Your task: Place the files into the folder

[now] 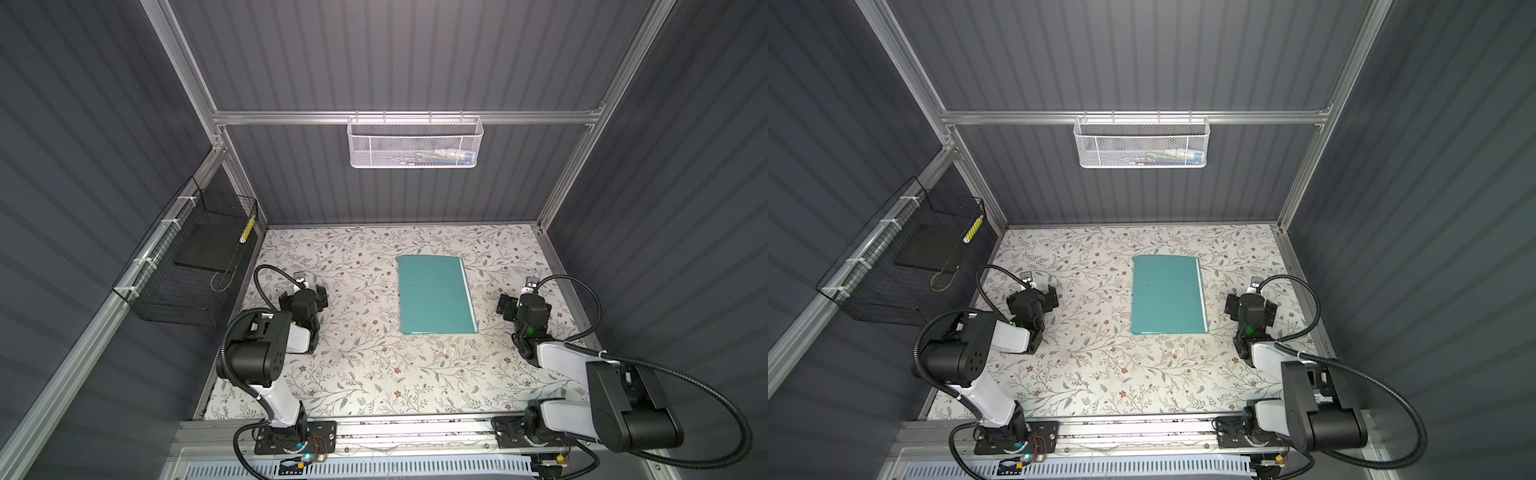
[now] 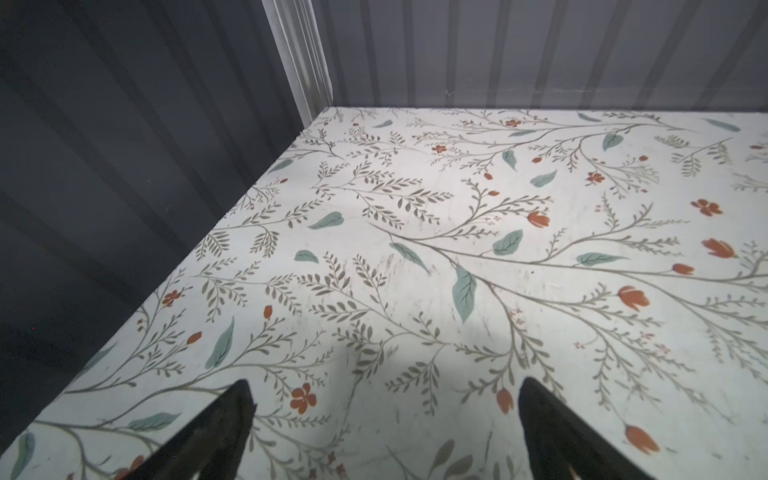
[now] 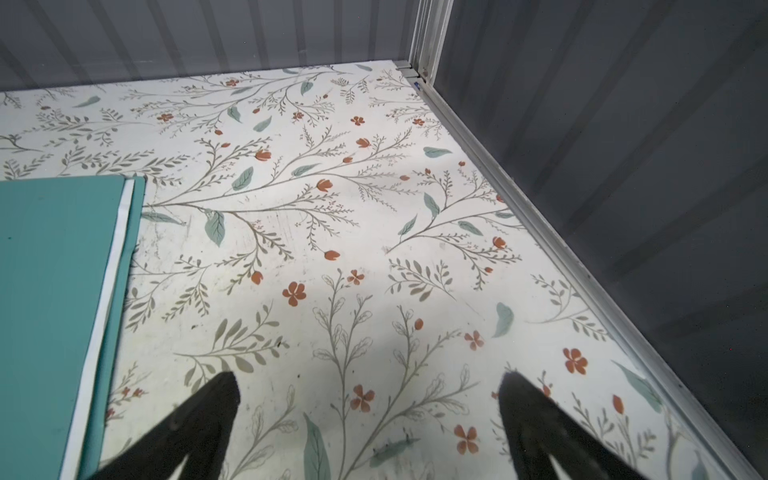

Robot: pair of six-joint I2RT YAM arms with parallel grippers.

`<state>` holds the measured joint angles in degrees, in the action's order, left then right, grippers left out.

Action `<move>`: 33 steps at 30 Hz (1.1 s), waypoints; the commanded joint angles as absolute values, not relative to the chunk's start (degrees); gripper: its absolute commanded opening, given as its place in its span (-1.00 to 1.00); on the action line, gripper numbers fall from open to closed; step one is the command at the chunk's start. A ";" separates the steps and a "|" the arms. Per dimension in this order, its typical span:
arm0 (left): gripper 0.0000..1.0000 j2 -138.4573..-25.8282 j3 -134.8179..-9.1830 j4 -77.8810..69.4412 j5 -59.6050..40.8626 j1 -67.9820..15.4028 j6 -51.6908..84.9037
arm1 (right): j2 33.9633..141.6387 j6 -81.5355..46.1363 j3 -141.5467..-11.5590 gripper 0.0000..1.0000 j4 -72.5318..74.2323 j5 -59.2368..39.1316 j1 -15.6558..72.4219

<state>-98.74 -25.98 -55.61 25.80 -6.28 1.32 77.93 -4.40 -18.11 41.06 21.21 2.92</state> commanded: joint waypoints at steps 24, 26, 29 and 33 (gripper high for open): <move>0.99 -98.39 -25.93 -54.40 25.14 -6.24 2.39 | 83.76 -2.51 -17.31 0.98 58.96 9.34 -0.53; 0.99 -98.35 -25.93 -54.40 25.14 -6.24 2.37 | 84.02 -2.54 -17.66 0.98 58.58 8.93 -0.59; 0.99 -98.36 -25.93 -54.40 25.14 -6.24 2.42 | 83.88 -3.54 -19.35 0.98 54.68 4.16 -2.75; 0.99 -98.41 -25.93 -54.36 25.14 -6.24 2.43 | 83.89 -3.60 -19.25 0.98 55.09 4.14 -2.88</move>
<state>-98.74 -25.98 -53.95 25.41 -6.28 1.74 83.64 -3.05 -18.11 55.64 5.89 -2.59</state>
